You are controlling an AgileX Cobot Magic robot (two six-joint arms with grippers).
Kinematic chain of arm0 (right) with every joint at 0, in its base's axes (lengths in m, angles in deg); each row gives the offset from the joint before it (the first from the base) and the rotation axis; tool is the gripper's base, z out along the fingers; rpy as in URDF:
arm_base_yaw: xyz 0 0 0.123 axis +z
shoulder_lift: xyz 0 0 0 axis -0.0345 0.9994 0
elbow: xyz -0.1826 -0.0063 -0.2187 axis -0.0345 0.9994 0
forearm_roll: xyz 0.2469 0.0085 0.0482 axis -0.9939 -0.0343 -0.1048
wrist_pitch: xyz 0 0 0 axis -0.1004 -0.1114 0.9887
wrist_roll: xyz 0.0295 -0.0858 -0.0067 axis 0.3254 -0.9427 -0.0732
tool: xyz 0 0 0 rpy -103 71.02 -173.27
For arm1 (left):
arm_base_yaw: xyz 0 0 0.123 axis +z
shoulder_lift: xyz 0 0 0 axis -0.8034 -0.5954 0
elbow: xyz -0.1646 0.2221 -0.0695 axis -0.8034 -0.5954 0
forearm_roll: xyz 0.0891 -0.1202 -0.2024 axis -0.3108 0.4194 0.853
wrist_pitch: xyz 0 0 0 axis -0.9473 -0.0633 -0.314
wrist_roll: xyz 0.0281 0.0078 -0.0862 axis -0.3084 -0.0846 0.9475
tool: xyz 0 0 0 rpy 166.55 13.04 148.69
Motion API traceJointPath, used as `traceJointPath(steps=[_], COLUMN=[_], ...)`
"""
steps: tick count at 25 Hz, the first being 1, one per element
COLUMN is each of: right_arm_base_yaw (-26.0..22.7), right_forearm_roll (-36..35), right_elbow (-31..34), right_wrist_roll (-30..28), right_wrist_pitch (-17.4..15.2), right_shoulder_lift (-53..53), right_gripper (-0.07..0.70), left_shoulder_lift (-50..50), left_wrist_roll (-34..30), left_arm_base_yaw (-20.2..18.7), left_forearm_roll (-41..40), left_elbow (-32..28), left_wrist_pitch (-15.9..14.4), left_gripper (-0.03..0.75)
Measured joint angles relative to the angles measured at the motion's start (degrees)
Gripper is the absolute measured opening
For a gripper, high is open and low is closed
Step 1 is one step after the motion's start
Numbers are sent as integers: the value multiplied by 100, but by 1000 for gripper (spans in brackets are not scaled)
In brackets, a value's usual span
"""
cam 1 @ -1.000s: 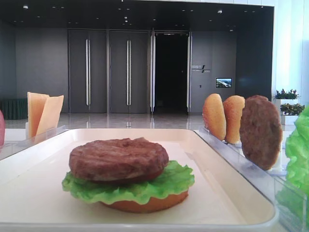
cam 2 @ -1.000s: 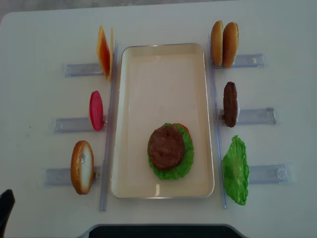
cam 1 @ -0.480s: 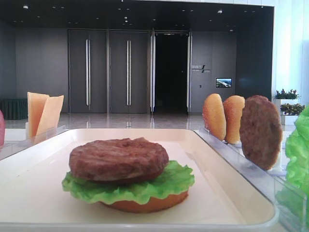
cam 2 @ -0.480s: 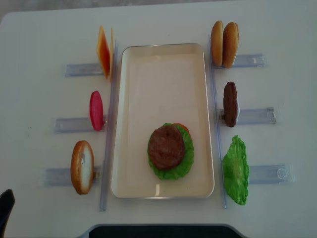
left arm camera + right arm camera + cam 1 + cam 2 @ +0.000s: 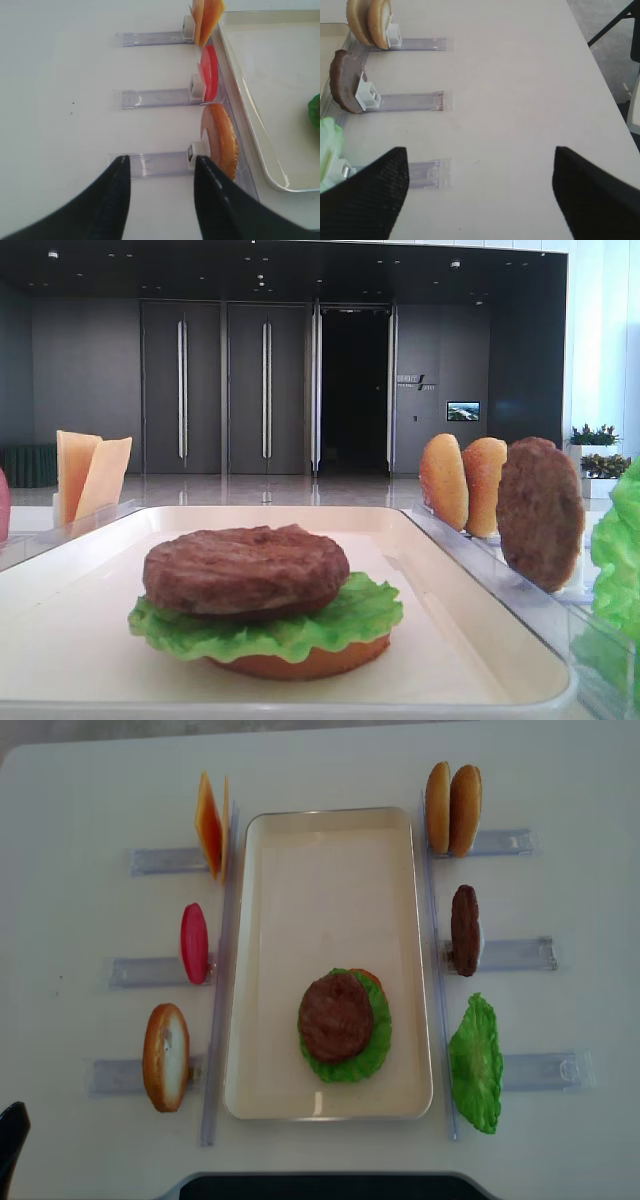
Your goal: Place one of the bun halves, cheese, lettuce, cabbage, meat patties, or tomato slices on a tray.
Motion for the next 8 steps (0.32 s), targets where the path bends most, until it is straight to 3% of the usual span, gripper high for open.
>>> traceJointPath(steps=[8], right_arm_base_yaw=[0], right_forearm_roll=[0], right_elbow=[0], right_wrist_roll=[0], right_wrist_pitch=[0], right_shoulder_lift=[0], right_gripper=[587], left_shoulder_lift=[0], left_wrist_roll=[0], left_arm_base_yaw=[0], left_forearm_roll=[0], left_elbow=[0], left_wrist_pitch=[0], left_gripper=[328])
